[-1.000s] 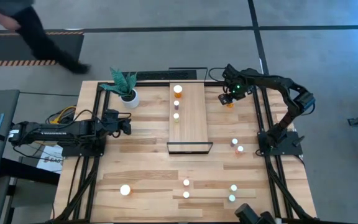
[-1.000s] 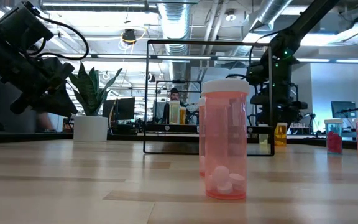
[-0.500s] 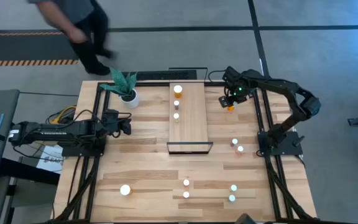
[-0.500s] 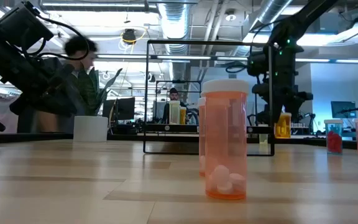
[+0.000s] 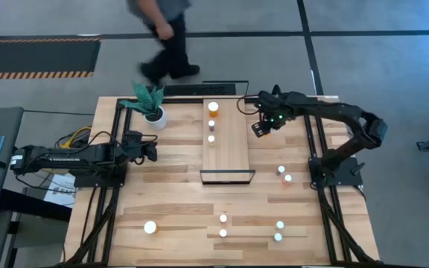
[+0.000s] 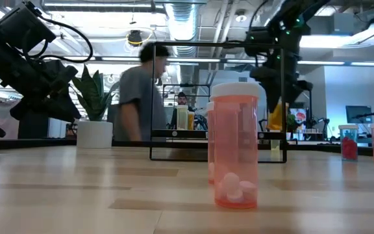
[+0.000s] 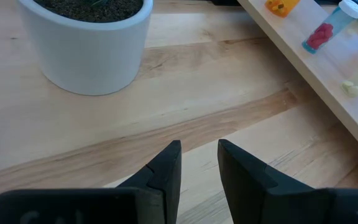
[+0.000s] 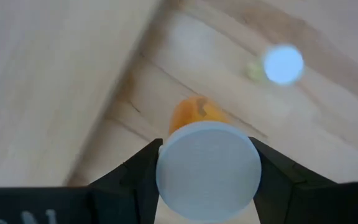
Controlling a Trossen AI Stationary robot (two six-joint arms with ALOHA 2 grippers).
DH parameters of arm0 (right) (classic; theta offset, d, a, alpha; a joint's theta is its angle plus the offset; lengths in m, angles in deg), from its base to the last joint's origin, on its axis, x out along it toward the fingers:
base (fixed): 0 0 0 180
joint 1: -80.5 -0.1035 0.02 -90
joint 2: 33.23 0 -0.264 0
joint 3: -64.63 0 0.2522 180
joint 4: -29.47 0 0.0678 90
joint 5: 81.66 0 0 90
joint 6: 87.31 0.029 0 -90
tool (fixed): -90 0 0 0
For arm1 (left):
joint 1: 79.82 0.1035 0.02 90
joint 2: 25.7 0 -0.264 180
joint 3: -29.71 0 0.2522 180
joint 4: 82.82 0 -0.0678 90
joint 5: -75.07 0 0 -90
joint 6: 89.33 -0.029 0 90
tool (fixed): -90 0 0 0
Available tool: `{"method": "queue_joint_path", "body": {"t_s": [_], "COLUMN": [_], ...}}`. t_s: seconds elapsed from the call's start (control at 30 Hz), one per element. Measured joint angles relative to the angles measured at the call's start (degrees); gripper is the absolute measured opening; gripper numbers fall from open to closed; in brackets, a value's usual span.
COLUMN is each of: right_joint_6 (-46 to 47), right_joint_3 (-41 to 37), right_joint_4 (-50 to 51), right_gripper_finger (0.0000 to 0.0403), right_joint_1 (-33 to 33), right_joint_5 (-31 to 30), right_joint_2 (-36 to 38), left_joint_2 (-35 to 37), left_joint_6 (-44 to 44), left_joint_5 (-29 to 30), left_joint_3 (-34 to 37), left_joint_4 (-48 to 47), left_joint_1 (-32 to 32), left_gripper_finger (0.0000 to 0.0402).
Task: Pick and place medicine bottles onto shelf by color
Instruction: Put the top orange pill bottle on the shelf aligned with the other orange pill bottle
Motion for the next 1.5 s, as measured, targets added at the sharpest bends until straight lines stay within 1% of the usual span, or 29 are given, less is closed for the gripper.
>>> {"method": "queue_joint_path", "body": {"t_s": [0.17, 0.37, 0.67, 0.93, 1.07, 1.37, 1.5], "right_joint_6": [-3.7, -7.5, -16.3, -23.6, -25.6, -32.8, -35.8], "right_joint_3": [6.1, 14.6, 27.2, 37.9, 42.8, 49.5, 50.1], "right_joint_4": [1.1, 4.5, 6.9, 11.9, 13.9, 14.4, 13.8], "right_gripper_finger": [0.0206, 0.0207, 0.0207, 0.0209, 0.0209, 0.0210, 0.0215], "right_joint_1": [-1.9, -1.4, -1.4, -1.3, -1.3, -0.9, -0.4], "right_joint_5": [-0.9, -0.9, -0.8, -0.7, -0.7, -0.6, -0.2], "right_joint_2": [-4.6, -11.4, -20.8, -29.8, -33.2, -37.6, -38.2], "left_joint_2": [0.0, 0.0, 0.0, 0.0, 0.0, 0.0, 0.0], "left_joint_6": [0.0, 0.0, 0.0, 0.0, 0.0, 0.0, 0.0], "left_joint_5": [0.0, 0.0, 0.0, -0.4, -0.4, -0.9, -1.0], "left_joint_3": [0.0, 0.0, 0.0, 0.0, 0.0, 0.0, 0.0], "left_joint_4": [0.0, 0.0, 0.0, 0.0, 0.0, 0.0, 0.0], "left_joint_1": [0.0, 0.0, 0.0, 0.0, 0.0, 0.0, 0.0], "left_gripper_finger": [0.0091, 0.0091, 0.0091, 0.0091, 0.0091, 0.0091, 0.0091]}}
